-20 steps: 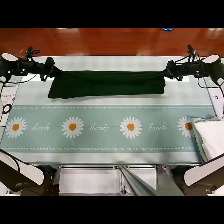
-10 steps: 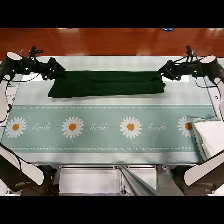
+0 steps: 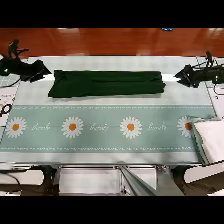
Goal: Fold the shirts.
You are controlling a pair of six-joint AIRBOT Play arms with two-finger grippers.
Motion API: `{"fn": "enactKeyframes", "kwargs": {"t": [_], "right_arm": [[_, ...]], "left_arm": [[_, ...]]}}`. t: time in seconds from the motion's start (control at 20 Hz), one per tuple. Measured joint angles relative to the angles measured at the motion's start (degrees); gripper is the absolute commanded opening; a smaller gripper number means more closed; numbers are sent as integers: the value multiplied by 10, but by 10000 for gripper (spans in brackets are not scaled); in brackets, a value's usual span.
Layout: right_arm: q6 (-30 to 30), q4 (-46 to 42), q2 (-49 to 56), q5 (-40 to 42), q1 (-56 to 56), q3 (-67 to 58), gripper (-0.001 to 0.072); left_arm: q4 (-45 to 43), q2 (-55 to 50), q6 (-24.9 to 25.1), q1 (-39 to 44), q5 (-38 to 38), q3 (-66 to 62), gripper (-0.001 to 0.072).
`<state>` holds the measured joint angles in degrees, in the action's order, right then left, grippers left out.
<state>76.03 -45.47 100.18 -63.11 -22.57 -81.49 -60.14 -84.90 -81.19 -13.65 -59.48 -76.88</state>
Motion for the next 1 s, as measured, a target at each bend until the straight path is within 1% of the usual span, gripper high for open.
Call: {"fn": "enactKeyframes", "kwargs": {"t": [0.15,0.3,0.5,0.75,0.8,0.85,0.9,0.95,1.0], "right_arm": [[-4,24,13,14,0,21,421],[-9,61,37,27,2,30,422],[-12,93,67,26,12,26,422],[-1,107,106,15,54,-18,414],[2,108,114,13,64,-28,369],[6,106,120,11,74,-37,280],[9,100,125,10,83,-45,106],[11,95,129,8,91,-54,30],[11,97,131,2,98,-64,29]], "left_arm": [[22,92,18,17,33,102,507],[30,139,23,36,49,155,507],[42,159,23,54,63,177,507],[51,164,20,64,71,185,507],[53,165,19,65,72,185,507],[54,165,19,65,73,186,507],[57,165,19,66,73,186,507],[58,165,19,66,73,186,507],[59,165,19,66,73,186,507]]}}
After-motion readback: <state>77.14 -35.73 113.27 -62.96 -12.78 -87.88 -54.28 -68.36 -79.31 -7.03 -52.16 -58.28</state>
